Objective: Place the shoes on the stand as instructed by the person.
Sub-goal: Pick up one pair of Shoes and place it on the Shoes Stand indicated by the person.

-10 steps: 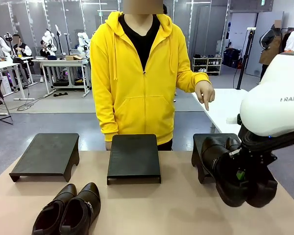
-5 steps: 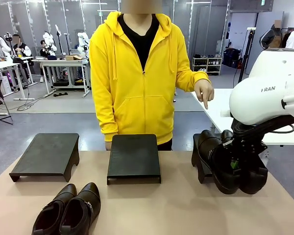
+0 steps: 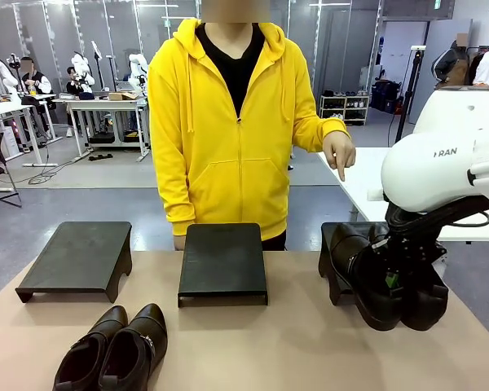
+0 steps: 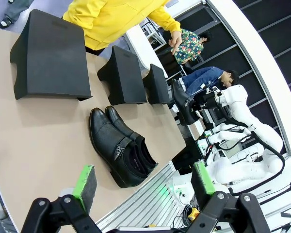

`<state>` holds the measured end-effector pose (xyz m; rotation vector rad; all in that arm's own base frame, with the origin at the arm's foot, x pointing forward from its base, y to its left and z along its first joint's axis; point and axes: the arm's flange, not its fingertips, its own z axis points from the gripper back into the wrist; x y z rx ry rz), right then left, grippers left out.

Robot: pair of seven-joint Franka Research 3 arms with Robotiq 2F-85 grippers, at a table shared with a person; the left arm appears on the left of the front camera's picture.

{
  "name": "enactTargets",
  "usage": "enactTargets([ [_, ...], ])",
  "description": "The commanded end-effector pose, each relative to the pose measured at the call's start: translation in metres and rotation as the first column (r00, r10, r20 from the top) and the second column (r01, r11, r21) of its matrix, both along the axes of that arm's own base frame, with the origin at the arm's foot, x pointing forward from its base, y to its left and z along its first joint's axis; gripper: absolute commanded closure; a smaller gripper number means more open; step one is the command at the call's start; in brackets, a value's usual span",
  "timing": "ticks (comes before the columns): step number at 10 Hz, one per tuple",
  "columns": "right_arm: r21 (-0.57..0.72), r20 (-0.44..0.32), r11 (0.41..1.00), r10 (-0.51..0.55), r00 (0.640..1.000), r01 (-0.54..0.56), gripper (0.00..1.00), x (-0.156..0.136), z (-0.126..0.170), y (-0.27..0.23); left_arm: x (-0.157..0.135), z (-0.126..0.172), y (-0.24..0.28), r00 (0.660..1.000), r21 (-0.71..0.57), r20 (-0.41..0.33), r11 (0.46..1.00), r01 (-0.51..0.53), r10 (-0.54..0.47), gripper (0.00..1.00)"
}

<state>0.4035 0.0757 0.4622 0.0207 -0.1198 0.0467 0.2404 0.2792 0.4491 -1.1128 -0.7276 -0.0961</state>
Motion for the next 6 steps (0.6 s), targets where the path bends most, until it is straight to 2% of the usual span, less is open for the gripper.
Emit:
enactTargets([
  [1,-0.006,0.037,1.0,-0.027,0.999,0.027,0.92,0.018,0.001,-0.002,0.0,0.0,0.001,1.0,-0.003,0.004,1.0,0.0,0.0,0.0],
  [3,-0.034,0.051,0.998,-0.05,0.997,0.052,0.92,0.05,0.001,-0.006,0.0,0.0,0.001,1.0,-0.003,0.004,1.0,0.0,0.0,0.0],
  [6,-0.056,0.065,0.996,-0.072,0.995,0.075,0.92,0.079,0.011,-0.008,0.0,0.0,0.001,1.0,-0.003,0.004,1.0,0.0,0.0,0.0],
])
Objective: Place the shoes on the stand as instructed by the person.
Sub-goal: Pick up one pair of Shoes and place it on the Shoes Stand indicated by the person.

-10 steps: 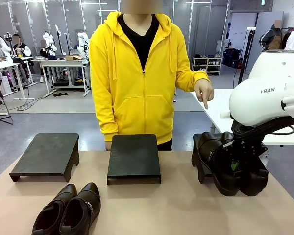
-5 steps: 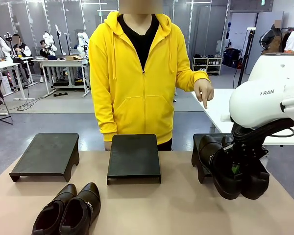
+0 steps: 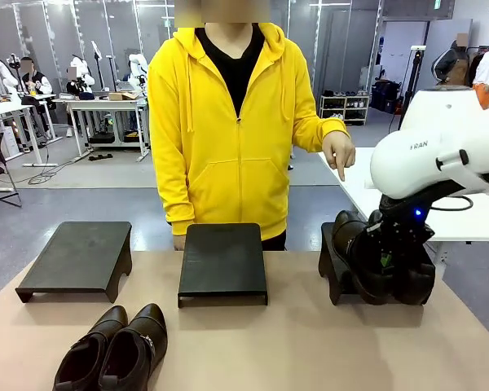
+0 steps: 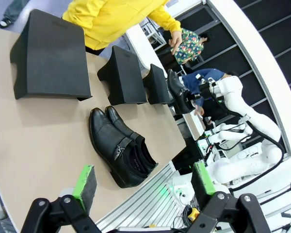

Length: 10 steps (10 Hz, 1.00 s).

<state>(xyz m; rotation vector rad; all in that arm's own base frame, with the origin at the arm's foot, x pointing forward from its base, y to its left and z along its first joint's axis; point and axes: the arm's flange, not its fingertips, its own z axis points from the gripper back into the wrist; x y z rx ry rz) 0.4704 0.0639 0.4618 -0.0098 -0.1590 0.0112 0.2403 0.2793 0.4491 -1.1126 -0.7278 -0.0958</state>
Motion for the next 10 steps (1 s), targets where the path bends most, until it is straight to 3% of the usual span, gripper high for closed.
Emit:
enactTargets([
  [1,-0.028,0.035,0.999,-0.041,0.999,0.042,0.92,0.022,0.012,0.003,0.0,0.0,0.001,1.0,-0.003,0.005,1.0,0.0,0.0,0.0],
  [5,-0.051,0.071,0.996,-0.063,0.996,0.066,0.92,0.055,0.009,0.003,0.0,0.0,0.001,1.0,-0.003,0.005,1.0,0.0,0.0,0.0],
  [10,-0.047,0.085,0.996,-0.077,0.993,0.081,0.92,0.073,-0.009,0.002,0.0,0.0,0.001,1.0,-0.003,0.005,1.0,0.0,0.0,0.0],
])
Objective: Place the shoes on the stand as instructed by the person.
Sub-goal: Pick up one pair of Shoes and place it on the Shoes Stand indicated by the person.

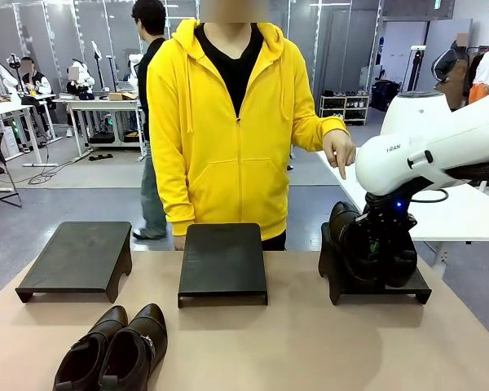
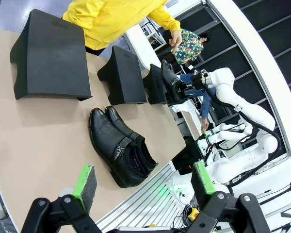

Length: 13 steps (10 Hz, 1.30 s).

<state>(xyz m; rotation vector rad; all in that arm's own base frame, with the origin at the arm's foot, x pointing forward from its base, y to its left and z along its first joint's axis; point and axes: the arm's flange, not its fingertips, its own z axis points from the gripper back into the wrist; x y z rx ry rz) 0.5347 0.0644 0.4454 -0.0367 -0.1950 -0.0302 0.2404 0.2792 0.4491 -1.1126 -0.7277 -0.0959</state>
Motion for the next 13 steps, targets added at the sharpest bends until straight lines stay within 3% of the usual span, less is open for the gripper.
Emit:
enactTargets([
  [1,-0.033,0.052,0.998,-0.043,0.998,0.044,0.92,0.012,0.004,0.001,0.0,0.0,0.001,1.0,-0.003,0.005,1.0,0.0,0.0,0.0],
  [7,-0.039,0.1,0.996,-0.07,0.992,0.074,0.92,0.029,-0.012,0.002,0.0,0.0,0.001,1.0,-0.003,0.005,1.0,0.0,0.0,0.0],
  [13,-0.041,0.085,0.997,-0.068,0.994,0.071,0.92,0.027,-0.042,0.003,0.0,0.0,0.001,1.0,-0.003,0.005,1.0,0.0,0.0,0.0],
])
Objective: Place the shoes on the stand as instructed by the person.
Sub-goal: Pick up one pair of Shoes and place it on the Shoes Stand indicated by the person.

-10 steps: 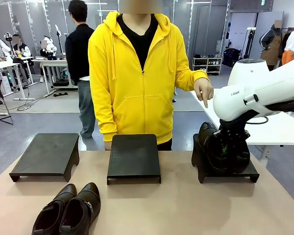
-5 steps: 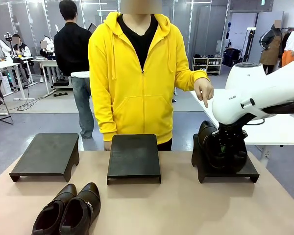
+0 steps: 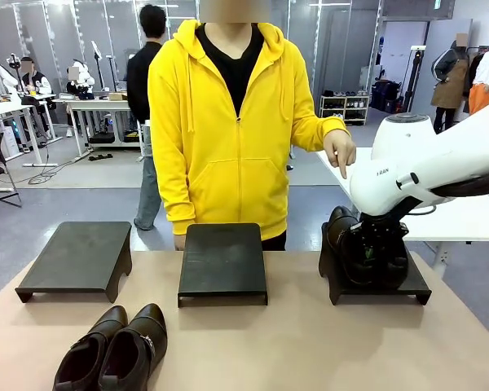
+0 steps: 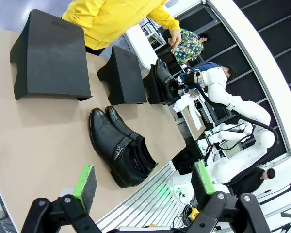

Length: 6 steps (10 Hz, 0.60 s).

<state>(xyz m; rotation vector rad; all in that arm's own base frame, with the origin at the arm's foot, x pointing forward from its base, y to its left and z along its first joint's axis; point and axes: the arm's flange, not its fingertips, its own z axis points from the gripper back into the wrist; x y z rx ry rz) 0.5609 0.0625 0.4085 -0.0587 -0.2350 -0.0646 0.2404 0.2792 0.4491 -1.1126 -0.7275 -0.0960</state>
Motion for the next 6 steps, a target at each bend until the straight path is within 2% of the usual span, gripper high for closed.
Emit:
enactTargets([
  [1,-0.014,0.054,0.999,-0.036,0.998,0.037,0.92,0.0001,-0.0092,0.0038,-0.0003,0.0002,0.0009,1.0,-0.003,0.005,1.0,0.0,0.0,0.0],
  [6,-0.016,0.041,0.999,-0.047,0.998,0.048,0.92,-0.0015,-0.0119,0.0029,-0.0003,0.0002,0.0009,1.0,-0.003,0.005,1.0,0.0,0.0,0.0],
])
